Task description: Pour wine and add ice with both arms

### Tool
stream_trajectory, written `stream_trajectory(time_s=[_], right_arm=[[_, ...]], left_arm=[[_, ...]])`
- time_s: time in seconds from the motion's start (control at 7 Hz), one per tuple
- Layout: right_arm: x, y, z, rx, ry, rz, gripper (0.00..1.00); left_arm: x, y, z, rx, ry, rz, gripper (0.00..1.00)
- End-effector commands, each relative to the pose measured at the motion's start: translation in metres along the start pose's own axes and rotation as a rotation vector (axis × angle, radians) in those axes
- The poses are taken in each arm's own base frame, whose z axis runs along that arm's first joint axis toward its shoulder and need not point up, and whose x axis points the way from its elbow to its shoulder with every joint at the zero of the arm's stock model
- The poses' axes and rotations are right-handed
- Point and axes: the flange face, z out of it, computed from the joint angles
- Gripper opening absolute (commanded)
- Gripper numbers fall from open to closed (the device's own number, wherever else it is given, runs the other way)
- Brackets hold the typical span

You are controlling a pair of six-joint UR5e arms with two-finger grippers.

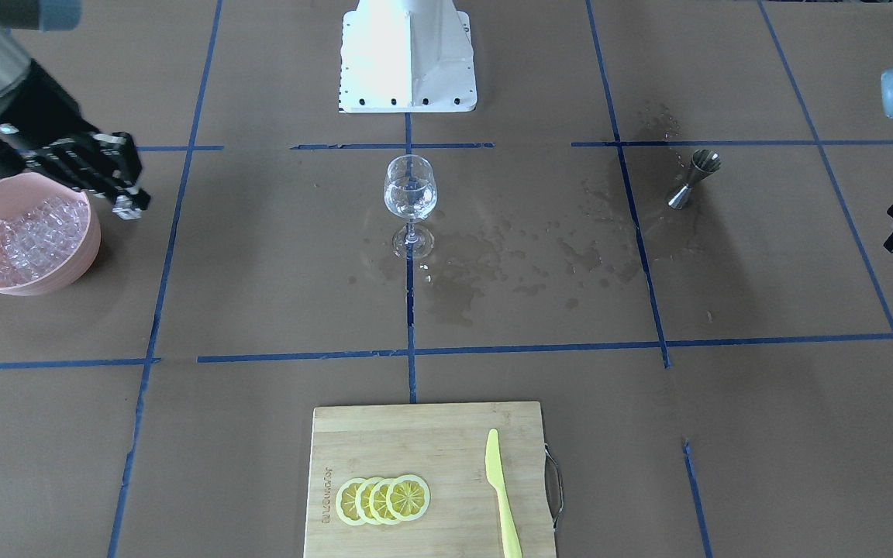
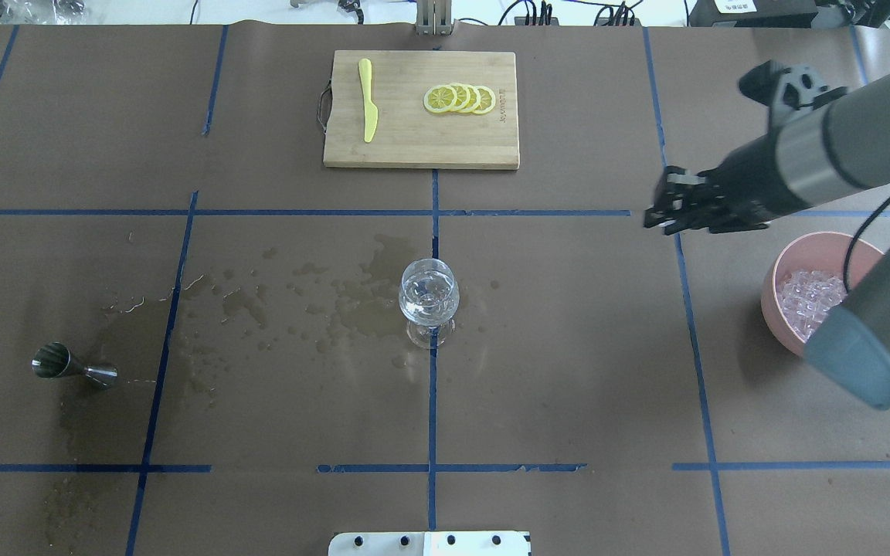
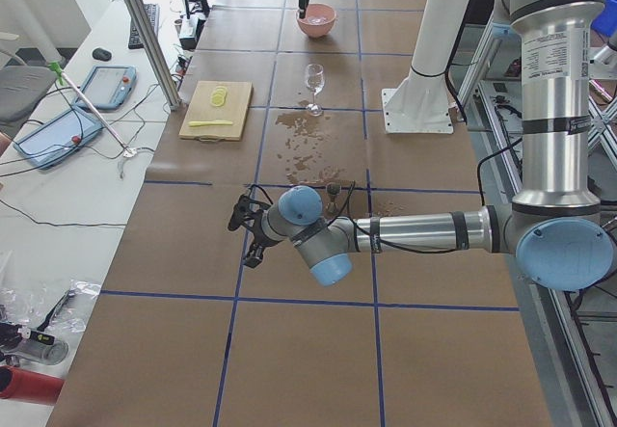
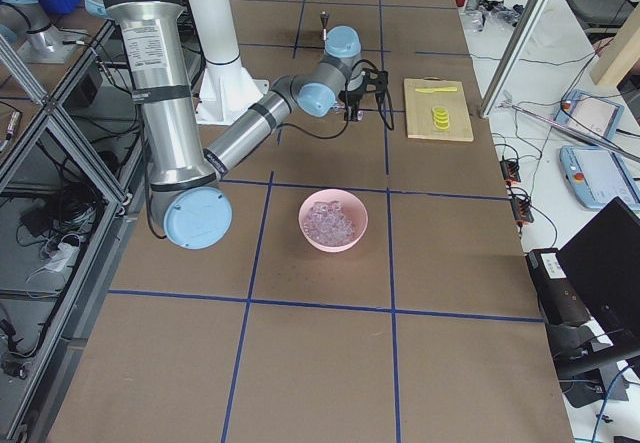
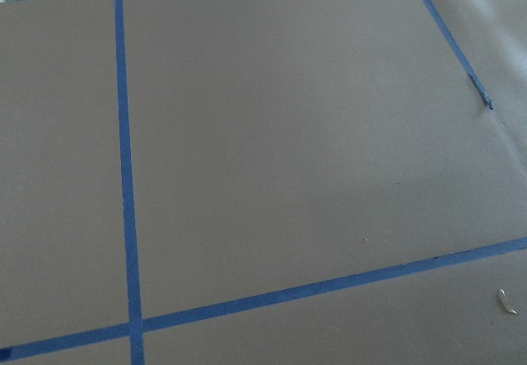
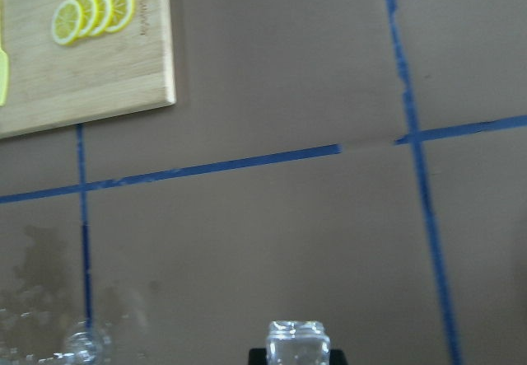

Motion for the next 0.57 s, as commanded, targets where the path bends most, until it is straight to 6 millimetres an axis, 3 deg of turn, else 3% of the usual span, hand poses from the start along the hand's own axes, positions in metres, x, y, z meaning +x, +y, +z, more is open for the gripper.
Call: stream_trajectory(time_s=[0.0,0.14,0.43], right_arm=[[-0.14,0.086,0.034,0.003,-0.052,0.11,0.0],[-0.178,0.098,0.047,0.005,-0.046,0.117,0.0],[-0.2,0.106,0.056,0.029,-0.058,0.187,0.0]], left_arm=[[0.0,0.001,0.001,0.003,0.001,0.004,1.0],[-0.001,0.001,0.001,0.002,0.0,0.003,1.0],[-0.001,0.001,0.001,0.002,0.002,0.001,1.0]])
